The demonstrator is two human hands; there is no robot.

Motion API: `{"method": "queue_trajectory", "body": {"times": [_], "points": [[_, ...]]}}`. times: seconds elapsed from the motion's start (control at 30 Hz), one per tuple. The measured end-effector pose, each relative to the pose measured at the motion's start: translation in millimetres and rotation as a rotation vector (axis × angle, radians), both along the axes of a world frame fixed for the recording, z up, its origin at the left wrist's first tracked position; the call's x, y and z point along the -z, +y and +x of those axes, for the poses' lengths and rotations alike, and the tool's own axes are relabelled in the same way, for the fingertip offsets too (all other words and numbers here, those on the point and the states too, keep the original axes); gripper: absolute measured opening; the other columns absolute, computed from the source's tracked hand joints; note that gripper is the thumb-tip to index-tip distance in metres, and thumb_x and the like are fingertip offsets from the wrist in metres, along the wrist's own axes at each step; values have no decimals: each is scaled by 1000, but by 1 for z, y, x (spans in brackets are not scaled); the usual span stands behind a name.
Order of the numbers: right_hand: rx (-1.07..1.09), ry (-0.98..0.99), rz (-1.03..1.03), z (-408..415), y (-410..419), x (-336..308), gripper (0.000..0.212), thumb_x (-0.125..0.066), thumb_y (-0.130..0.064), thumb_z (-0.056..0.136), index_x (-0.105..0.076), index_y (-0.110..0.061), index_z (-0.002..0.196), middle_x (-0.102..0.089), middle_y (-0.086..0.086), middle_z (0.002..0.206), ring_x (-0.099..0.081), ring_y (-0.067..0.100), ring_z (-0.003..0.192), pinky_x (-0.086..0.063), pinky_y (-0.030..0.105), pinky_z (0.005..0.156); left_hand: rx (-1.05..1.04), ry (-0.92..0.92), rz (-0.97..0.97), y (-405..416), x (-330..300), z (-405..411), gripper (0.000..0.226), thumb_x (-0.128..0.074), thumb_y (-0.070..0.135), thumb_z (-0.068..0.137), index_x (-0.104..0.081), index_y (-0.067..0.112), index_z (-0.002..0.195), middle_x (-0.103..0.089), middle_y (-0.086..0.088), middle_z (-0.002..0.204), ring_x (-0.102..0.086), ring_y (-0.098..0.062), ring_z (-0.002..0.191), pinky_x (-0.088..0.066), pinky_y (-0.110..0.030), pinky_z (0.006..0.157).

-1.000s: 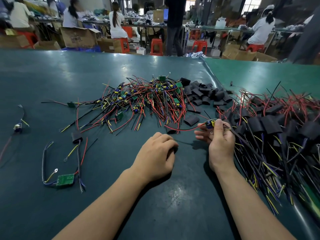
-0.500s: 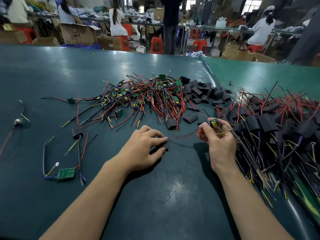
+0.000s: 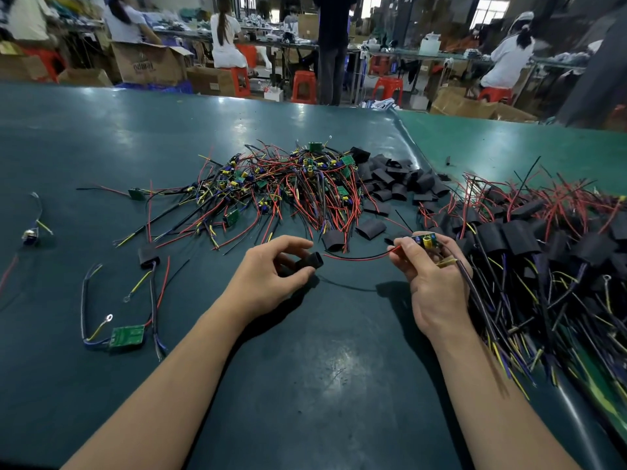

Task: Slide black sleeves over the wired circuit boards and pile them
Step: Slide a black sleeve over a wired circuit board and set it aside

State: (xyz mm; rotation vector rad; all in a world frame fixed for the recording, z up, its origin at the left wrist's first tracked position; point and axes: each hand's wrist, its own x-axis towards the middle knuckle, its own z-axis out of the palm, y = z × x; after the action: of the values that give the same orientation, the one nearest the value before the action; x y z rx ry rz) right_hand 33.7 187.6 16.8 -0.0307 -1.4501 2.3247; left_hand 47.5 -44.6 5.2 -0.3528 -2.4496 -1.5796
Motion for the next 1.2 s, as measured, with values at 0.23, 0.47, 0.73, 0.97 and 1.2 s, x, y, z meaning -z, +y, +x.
{"method": "queue_trajectory", "body": {"times": [0.23,0.47,0.73,0.97,1.2], "points": [[-82,-13,48,3,-1,-2,17,-64,8,87,-61,-8,90,-68,15,79,-69,25,72,-57,28,65,4,29,29,0,1,-1,39,-77,7,82,-64,33,108,-71,8,98,-67,-7,78,-53,-17,72],[-65,-31,108,4,-1,0,18,-65,10,85,-61,-8,89,-70,11,74,-69,23,68,-57,27,62,-31,133,44,0,-2,2,46,-79,4,78,-64,36,107,-70,18,98,-63,-4,86,-53,-24,74],[-59,-59,28,1,2,-2,18,-65,9,86,-61,-8,89,-71,8,72,-69,20,67,-57,26,62,38,96,25,-2,1,0,42,-77,0,78,-67,28,108,-71,12,99,-63,-13,88,-54,-39,74],[-115,-110,-100,-1,3,-3,18,-61,9,88,-58,-9,88,-70,9,72,-69,19,66,-57,24,61,46,83,28,-3,2,-1,43,-77,0,78,-66,28,110,-71,12,99,-62,-11,87,-55,-39,74],[-147,-119,-51,0,-1,-2,18,-63,9,87,-58,-9,88,-70,9,71,-69,19,66,-57,24,61,30,102,44,-2,0,0,45,-81,3,77,-65,29,110,-71,13,98,-64,-10,84,-57,-31,74]]}}
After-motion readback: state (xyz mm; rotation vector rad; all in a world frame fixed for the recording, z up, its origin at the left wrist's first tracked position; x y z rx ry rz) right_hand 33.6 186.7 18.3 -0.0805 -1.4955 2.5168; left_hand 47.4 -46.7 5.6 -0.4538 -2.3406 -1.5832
